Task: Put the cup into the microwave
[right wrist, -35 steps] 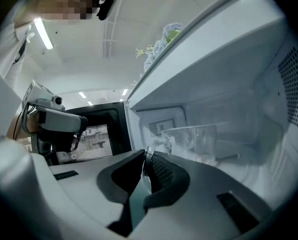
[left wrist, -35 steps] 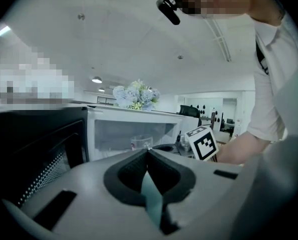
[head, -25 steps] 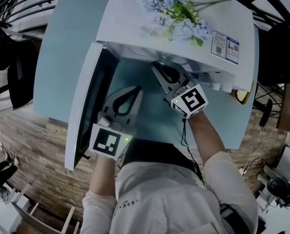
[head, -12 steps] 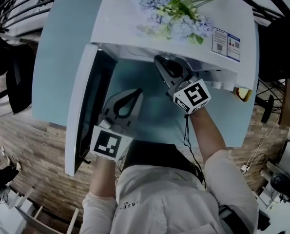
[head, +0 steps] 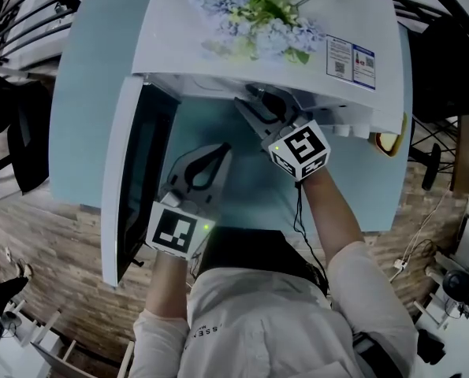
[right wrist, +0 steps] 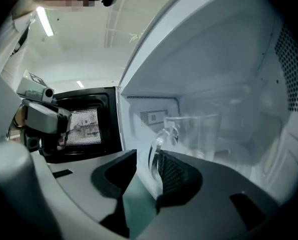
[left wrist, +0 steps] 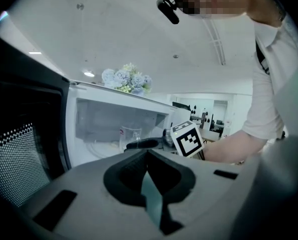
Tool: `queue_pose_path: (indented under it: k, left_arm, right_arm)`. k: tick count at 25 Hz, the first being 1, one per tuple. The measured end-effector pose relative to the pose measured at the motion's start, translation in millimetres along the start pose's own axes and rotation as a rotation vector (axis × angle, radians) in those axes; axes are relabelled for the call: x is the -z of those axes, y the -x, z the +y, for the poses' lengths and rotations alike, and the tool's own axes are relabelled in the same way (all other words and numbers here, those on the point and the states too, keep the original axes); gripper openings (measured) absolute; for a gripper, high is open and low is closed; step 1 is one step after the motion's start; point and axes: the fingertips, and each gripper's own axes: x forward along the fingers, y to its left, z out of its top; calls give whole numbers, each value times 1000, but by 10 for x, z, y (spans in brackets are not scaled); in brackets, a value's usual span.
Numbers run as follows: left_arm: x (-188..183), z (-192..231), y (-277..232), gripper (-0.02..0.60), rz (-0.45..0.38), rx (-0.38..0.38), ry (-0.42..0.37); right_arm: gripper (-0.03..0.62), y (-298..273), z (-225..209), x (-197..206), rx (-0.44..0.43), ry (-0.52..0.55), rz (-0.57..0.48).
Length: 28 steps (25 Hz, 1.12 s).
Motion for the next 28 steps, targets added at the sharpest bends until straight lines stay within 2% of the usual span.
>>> queue_pose_path:
  k: [3,9,13,16,20,25,28]
  left_arm:
    - [19,-36,-2,2,5,2,1]
    - [-74,-122,30,2,-10,-2,-4]
    - [-166,-190,77,2,-28,-11,-15]
    - [-215,-250,126,2,-38,-22,-21]
    - [-301,-347,228,2,-55,-31,-36]
    - [-505,-434,393,2,-91,-43,-41]
    - [-590,-461,501,2,-117,-46,-97]
  right_arm:
    - [140,66,-7,3,12,-3,3]
    - [140,319,-36,30,81,7,23]
    - [139,573,-66,-105,149,-45,-18]
    - [138,762,17,-251,151,-85,-57]
    - [137,948,237,-404,125,-82,-69]
    - [58,1197,439,-716,117,-92,-122]
    - [29,1370,536,-902,132,-90,-155]
